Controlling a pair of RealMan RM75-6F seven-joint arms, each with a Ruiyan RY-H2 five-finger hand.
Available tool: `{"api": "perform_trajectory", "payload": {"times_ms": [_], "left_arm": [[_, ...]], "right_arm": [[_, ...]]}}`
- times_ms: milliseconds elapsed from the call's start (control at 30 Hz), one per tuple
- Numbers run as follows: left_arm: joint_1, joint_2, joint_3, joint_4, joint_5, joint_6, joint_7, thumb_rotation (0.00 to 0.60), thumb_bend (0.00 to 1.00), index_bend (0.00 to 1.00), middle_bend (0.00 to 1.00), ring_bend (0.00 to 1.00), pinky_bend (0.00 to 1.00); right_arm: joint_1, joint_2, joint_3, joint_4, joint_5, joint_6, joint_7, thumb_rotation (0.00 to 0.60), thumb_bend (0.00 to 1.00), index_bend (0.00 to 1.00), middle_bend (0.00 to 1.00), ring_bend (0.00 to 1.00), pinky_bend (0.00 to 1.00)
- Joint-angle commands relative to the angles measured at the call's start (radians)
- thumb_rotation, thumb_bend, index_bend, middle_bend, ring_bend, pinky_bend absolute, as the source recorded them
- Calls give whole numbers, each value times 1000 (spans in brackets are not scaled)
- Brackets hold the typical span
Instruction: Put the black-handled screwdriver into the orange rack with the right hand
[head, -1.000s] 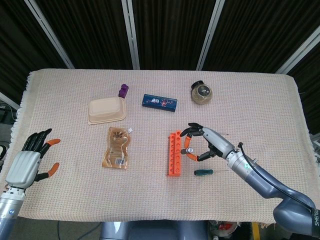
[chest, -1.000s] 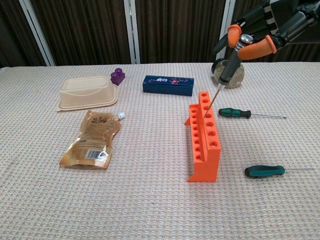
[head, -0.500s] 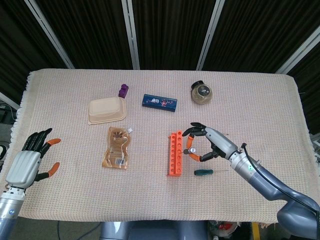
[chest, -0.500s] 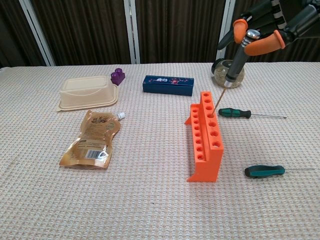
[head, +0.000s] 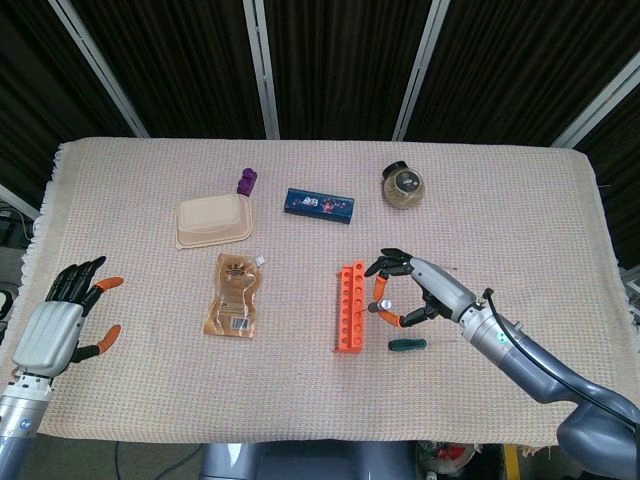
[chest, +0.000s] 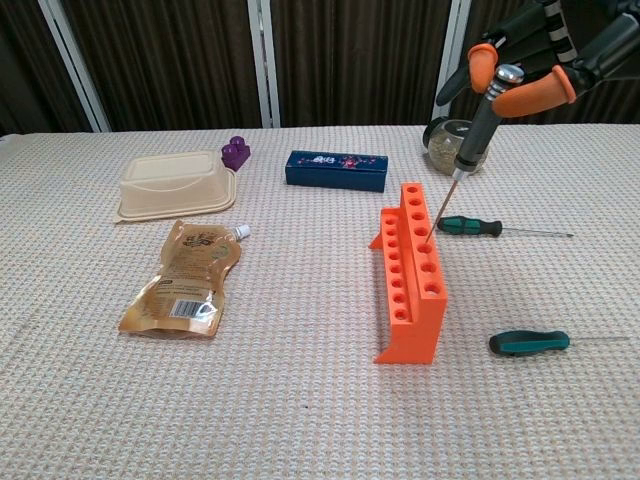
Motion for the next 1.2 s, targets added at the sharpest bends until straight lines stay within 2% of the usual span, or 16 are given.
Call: {"api": "perform_trajectory", "payload": {"times_ms": [33,800,1200], "left_arm": [[-1,0,0,-1,1,0,1,600,327,221,0,0,0],[0,-5,2,7,-6,-4,-1,600,327,221,0,0,0],[0,-10,1,21,-13,-7,-10,600,326,221,0,0,0]], "right_arm": [[-1,4,-3,-2,-8,2,5,600,371,681,253,0,0],[30,-23,-28,23,-5,-18,13,600,372,681,253,0,0],[76,-110,-65,92,97,-19,-118,600,371,681,253,0,0]]}}
